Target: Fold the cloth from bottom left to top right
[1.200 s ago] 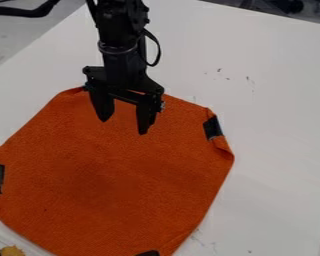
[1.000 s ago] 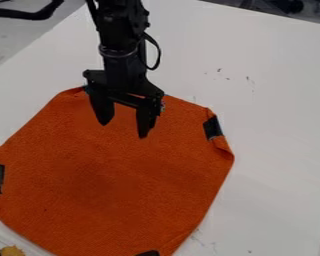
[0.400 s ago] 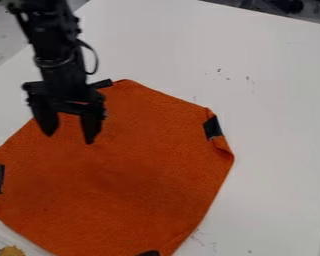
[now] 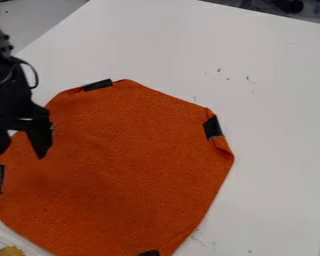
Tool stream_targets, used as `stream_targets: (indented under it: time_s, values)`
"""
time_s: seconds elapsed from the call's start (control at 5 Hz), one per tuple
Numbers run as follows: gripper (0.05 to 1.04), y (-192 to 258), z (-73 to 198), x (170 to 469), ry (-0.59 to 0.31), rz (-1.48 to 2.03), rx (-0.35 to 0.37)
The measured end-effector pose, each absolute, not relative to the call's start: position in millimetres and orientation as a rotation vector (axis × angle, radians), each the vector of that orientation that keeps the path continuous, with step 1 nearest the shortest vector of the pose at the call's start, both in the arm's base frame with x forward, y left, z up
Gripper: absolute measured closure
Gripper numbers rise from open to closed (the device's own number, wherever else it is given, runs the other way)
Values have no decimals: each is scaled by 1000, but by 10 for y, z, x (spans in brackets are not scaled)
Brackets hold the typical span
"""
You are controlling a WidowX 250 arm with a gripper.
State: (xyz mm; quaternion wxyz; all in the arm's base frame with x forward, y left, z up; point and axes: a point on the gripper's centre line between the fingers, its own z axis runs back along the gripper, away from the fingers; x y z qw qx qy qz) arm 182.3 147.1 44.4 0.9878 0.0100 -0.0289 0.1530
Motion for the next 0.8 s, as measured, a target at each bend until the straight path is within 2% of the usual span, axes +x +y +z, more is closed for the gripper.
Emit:
stream_targets:
  time_s: [0.2,0.8]
  values:
    - [83,1661,348,1641,-30,360,29]
    - [83,1843,55,1385,44,433,27]
